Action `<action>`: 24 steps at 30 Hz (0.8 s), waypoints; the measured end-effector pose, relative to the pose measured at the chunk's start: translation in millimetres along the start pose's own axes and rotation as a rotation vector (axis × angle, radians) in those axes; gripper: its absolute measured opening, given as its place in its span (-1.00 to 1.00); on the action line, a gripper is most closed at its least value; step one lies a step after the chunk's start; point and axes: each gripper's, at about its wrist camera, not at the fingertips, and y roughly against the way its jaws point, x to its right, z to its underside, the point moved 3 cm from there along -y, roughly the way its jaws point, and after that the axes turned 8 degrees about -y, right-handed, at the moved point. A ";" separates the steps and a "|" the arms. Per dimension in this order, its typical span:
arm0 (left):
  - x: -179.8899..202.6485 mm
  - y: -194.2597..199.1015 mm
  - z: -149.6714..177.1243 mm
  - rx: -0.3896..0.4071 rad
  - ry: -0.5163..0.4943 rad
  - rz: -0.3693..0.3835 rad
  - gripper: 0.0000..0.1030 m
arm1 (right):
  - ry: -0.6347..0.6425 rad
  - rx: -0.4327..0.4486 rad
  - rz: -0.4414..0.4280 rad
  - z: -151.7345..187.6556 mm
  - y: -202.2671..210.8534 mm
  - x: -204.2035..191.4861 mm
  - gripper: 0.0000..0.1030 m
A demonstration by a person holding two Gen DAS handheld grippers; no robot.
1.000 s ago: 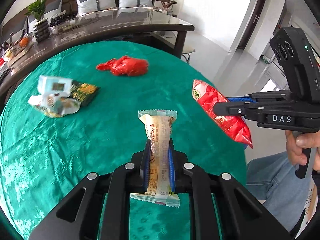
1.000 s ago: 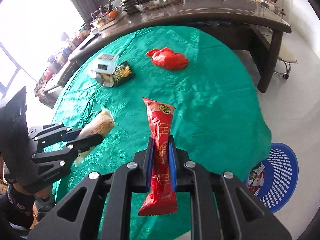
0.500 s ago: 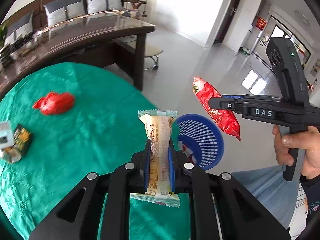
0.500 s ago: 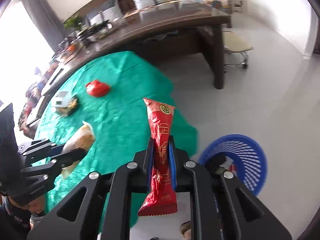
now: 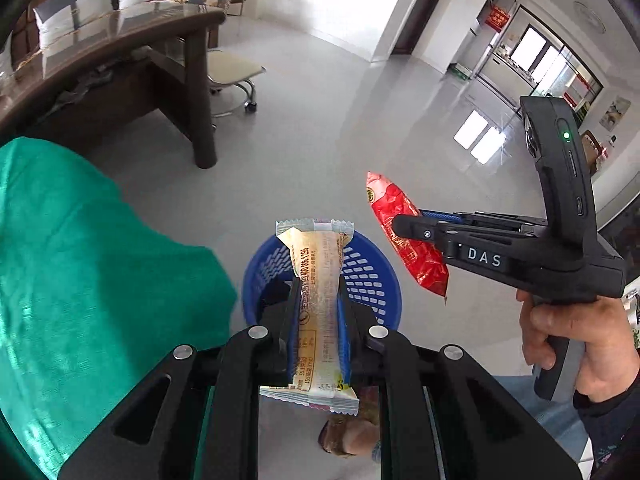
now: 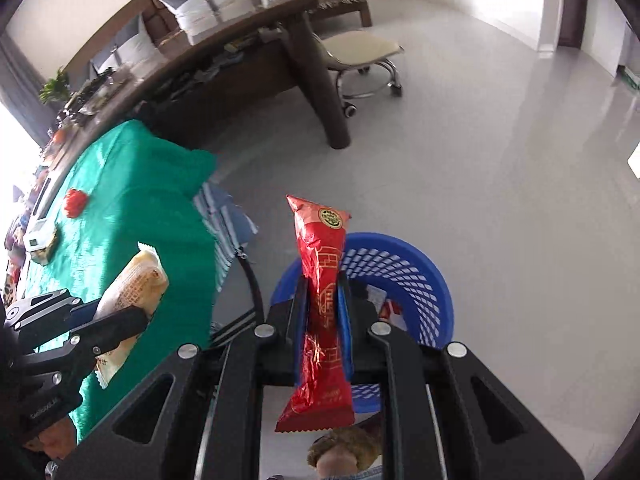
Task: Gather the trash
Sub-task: 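Carry red snack bag and wrapped bread to the blue basket and release both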
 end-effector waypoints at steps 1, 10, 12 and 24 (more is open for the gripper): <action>1.6 -8.6 -2.0 -0.006 -0.002 0.004 -0.70 | -0.010 -0.005 0.001 0.1 -3.7 5.1 -0.74; 10.2 -68.8 -1.5 -0.054 0.010 0.040 -0.69 | -0.109 -0.059 -0.025 -2.8 -26.9 44.8 -0.74; 10.0 -79.1 -1.6 -0.060 0.006 0.044 -0.66 | -0.126 -0.072 -0.030 -4.5 -32.3 48.6 -0.74; 5.2 -69.5 -0.1 -0.001 0.035 -0.006 0.56 | -0.227 -0.027 -0.048 -10.5 -24.1 69.0 0.29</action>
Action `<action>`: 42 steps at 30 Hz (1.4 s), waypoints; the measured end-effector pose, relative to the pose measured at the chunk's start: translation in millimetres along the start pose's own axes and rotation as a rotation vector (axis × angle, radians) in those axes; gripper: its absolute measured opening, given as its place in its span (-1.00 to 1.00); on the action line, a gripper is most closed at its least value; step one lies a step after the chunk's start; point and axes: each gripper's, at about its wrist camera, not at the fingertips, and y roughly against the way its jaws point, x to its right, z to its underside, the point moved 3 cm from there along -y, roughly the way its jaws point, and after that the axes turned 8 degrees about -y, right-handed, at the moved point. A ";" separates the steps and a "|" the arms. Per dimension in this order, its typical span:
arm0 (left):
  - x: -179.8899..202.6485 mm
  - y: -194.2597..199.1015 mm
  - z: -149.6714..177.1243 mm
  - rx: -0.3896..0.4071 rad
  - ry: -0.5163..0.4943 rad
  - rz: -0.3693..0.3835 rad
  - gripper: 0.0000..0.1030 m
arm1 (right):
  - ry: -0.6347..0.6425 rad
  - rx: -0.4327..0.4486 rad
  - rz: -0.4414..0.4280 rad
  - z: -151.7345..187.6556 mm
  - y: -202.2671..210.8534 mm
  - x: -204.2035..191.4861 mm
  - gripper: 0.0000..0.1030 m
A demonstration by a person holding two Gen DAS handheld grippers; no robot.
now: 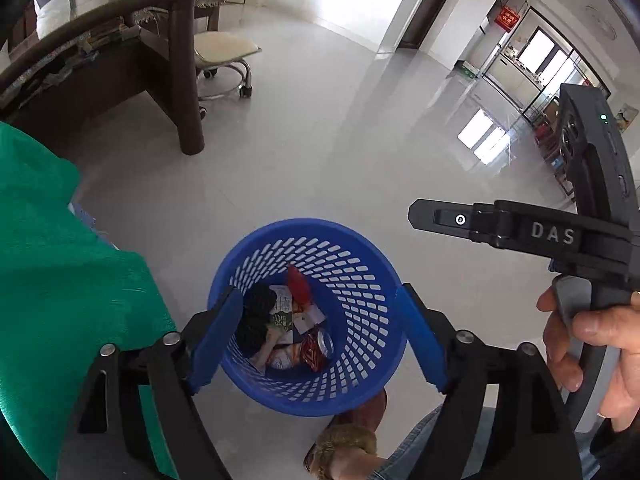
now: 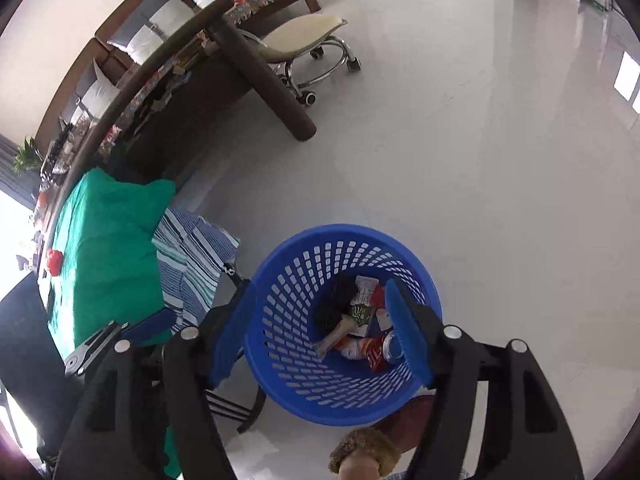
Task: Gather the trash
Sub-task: 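Carry red snack bag and wrapped bread to the blue basket and release both, then move both tools back over the table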
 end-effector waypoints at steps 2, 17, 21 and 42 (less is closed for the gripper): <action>1.8 15.4 -1.4 0.025 -0.009 -0.002 0.57 | 0.007 0.023 0.004 -1.3 5.9 -3.0 0.30; -50.5 193.8 49.1 0.250 -0.034 -0.214 0.81 | 0.257 0.489 0.144 22.6 90.6 -88.6 0.73; -97.7 226.5 95.8 0.227 0.016 -0.337 0.84 | 0.330 0.593 0.124 45.4 104.0 -128.4 0.88; -294.5 321.4 253.0 0.136 0.324 -0.669 0.89 | 0.750 0.160 -0.072 250.5 -23.7 -385.3 0.91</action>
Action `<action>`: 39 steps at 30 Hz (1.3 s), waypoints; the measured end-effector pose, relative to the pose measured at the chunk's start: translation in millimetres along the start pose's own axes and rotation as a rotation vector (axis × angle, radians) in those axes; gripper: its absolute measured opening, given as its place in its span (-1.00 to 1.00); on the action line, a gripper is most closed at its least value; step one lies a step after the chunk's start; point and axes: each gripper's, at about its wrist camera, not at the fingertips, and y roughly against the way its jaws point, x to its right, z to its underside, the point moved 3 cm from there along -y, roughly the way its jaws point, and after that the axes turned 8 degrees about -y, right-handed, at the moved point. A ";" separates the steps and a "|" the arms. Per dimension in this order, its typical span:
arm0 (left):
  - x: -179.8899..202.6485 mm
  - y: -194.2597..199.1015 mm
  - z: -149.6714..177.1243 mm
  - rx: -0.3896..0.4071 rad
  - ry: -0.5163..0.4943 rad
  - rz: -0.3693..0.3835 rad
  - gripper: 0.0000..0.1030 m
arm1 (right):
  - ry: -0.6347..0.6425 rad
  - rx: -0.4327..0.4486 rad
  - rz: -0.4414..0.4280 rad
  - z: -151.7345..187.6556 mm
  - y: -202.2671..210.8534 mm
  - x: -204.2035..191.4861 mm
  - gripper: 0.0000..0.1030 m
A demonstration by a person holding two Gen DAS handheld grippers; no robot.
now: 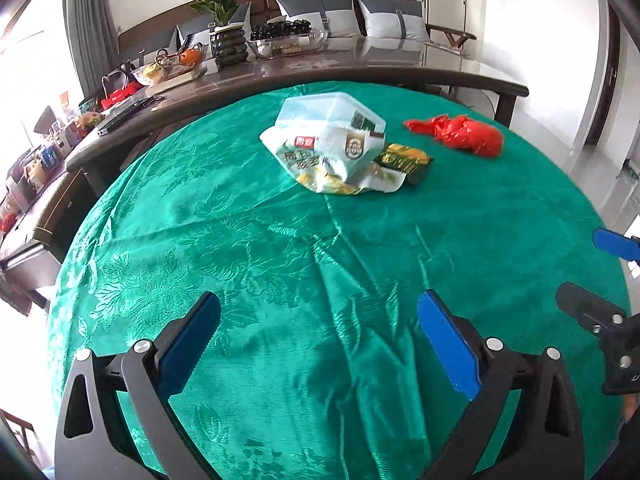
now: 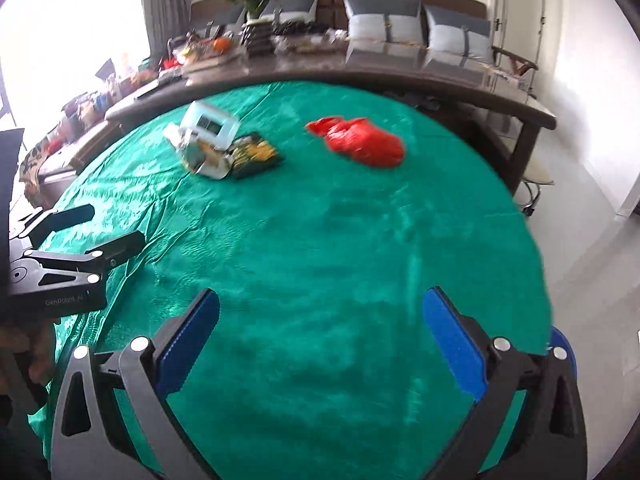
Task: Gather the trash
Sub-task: 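Move both tools back over the table, then grasp the white printed snack wrapper with the left tool and lift it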
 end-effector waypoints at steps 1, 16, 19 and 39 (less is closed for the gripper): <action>-1.6 -2.3 1.5 -0.008 -0.001 0.007 0.89 | 0.016 -0.011 0.002 2.1 -4.6 -4.4 0.91; -12.9 -19.8 9.6 -0.089 0.073 0.078 0.90 | -0.009 -0.102 0.027 9.9 -29.0 -6.0 0.91; -11.1 -20.1 9.8 -0.093 0.067 0.071 0.90 | -0.011 -0.101 0.025 8.9 -30.7 -6.8 0.91; -12.9 -53.2 -96.9 -0.062 0.195 0.085 -0.10 | -0.008 -0.100 0.031 8.9 -31.9 -8.5 0.91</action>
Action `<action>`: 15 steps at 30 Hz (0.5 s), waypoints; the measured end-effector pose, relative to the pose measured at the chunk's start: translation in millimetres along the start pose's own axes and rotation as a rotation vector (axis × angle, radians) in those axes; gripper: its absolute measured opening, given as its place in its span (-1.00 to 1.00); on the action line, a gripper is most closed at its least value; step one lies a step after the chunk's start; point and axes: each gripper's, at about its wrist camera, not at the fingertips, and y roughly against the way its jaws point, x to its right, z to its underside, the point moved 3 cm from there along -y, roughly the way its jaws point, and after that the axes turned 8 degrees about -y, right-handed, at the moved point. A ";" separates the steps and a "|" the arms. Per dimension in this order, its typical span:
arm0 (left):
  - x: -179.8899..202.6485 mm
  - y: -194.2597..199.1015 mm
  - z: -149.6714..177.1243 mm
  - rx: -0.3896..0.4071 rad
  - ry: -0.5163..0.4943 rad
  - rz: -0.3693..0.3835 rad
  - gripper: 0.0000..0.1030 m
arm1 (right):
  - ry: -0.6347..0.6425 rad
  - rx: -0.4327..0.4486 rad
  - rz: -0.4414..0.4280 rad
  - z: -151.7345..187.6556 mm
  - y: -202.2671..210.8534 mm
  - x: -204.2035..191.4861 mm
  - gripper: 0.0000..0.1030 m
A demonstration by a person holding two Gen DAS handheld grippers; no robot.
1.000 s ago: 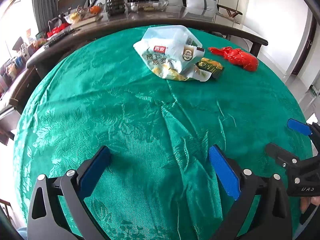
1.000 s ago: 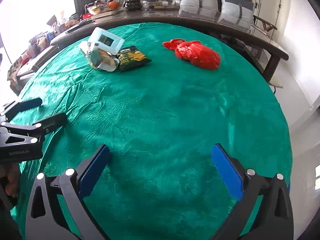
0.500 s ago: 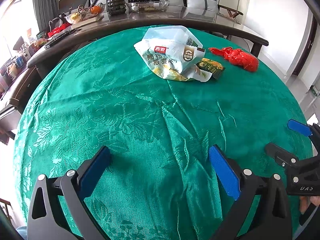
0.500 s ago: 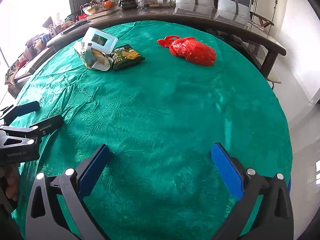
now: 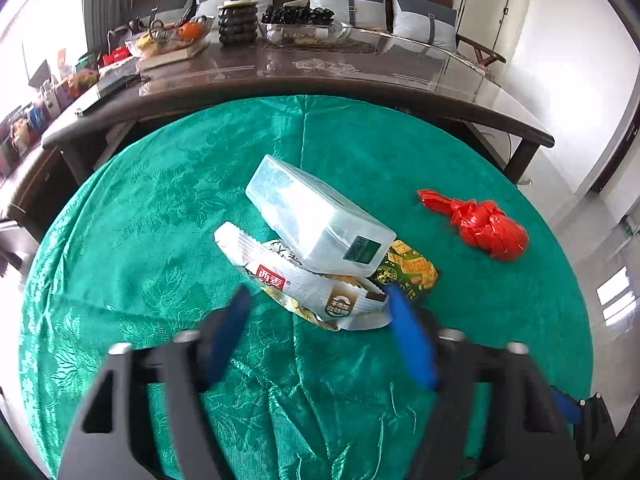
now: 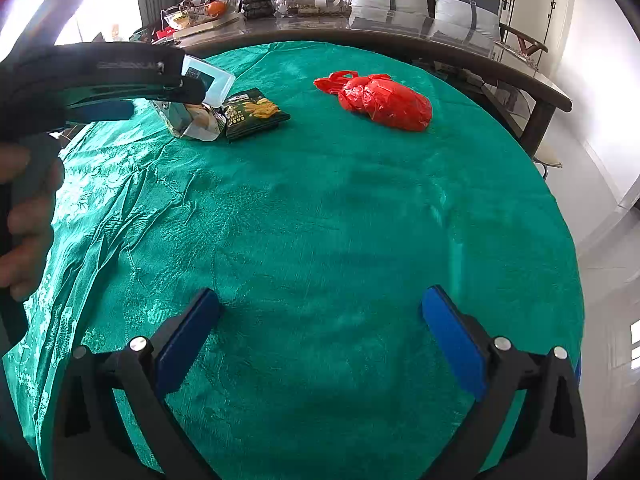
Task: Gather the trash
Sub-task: 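Grasp the white printed snack wrapper with the left tool and lift it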
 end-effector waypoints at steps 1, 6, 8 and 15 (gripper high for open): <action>-2.4 0.7 0.9 0.007 0.009 0.013 -0.39 | 0.000 0.000 0.000 -0.1 0.0 0.3 0.91; -27.9 18.7 21.4 0.033 0.028 0.085 -0.79 | -0.001 0.001 0.000 -0.1 0.0 0.3 0.91; -41.5 30.8 36.4 0.032 0.012 0.103 -0.80 | -0.001 0.001 0.000 -0.1 0.0 0.3 0.91; -94.7 47.9 73.2 -0.011 -0.001 0.163 -0.53 | 0.000 0.001 0.001 -0.1 0.0 0.5 0.91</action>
